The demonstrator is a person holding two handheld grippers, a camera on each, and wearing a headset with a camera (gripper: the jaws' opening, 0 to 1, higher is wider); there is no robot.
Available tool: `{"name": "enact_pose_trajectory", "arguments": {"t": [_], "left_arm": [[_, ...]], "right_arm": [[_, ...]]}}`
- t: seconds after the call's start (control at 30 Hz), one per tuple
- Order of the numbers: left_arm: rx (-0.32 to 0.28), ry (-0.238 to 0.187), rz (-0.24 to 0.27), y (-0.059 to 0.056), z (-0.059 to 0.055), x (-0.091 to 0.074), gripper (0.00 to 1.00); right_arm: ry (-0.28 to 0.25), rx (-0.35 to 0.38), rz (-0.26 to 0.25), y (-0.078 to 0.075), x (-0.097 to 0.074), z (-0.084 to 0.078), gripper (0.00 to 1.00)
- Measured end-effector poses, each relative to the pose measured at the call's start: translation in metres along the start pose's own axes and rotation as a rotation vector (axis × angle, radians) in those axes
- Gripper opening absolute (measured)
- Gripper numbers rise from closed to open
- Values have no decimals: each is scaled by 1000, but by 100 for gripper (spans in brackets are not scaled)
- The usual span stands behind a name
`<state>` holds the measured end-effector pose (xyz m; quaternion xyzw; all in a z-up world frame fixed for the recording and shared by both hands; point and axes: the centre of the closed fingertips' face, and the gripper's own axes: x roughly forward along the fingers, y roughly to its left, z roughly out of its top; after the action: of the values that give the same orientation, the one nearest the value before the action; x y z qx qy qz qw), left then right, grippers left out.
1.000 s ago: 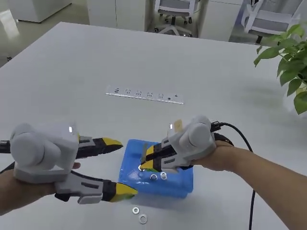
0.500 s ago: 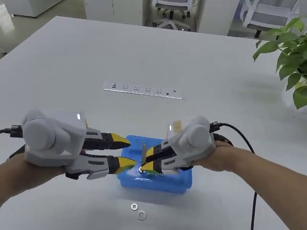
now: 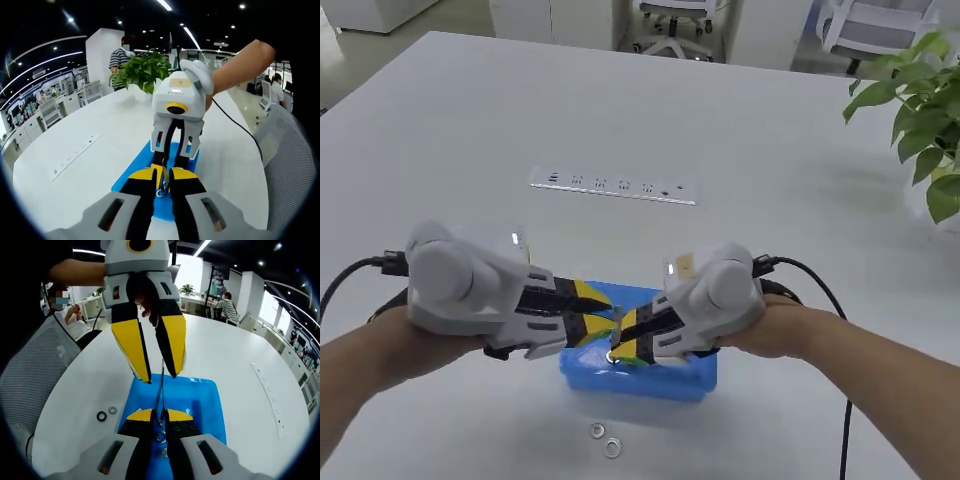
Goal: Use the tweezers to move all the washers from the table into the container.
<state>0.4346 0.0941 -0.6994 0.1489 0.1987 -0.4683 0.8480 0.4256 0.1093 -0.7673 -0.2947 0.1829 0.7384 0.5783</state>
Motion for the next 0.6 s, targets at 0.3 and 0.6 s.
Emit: {"name": "enact_pose_trajectory", "arguments": {"t": [0.3, 0.6], "left_arm": [[4, 7, -32, -1, -2, 7, 7], [8, 2, -51, -1, -2, 11, 7]], "right_arm": [[6, -14, 8, -1, -1, -1, 9], [11, -26, 12, 0, 0, 0, 9]]}}
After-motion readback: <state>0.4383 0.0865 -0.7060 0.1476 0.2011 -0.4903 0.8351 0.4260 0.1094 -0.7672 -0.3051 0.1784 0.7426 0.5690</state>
